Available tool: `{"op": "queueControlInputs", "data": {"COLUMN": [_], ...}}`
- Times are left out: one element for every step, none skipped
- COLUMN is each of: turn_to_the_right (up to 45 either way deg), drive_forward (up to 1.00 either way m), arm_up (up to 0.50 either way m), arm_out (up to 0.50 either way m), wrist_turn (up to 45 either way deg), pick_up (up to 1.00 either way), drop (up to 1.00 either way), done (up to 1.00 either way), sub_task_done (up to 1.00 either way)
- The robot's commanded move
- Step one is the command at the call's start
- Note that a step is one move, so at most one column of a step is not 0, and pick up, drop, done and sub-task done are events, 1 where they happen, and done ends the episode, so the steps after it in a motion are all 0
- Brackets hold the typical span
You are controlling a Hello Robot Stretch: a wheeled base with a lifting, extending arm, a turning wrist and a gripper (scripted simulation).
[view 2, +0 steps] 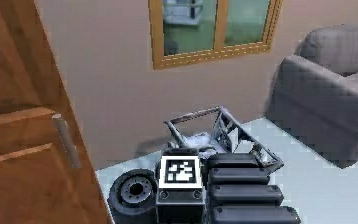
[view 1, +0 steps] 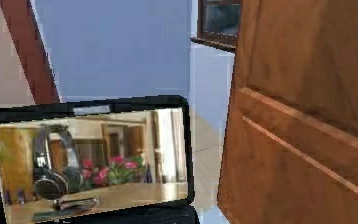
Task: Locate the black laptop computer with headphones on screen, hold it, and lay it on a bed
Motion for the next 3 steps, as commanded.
{"op": "queueControlInputs", "data": {"turn_to_the_right": [0.0,-27.0,0.0], "drive_forward": [0.8,0.0,0.3], "arm_up": [0.0,0.0,0.0], "arm_out": [0.0,0.0,0.0], "wrist_turn": [0.0,0.0,0.0], "pick_up": [0.0,0.0,0.0], "drop": [0.0,0.0,0.0], "done": [0.0,0.0,0.0], "sub_task_done": [0.0,0.0,0.0]}}
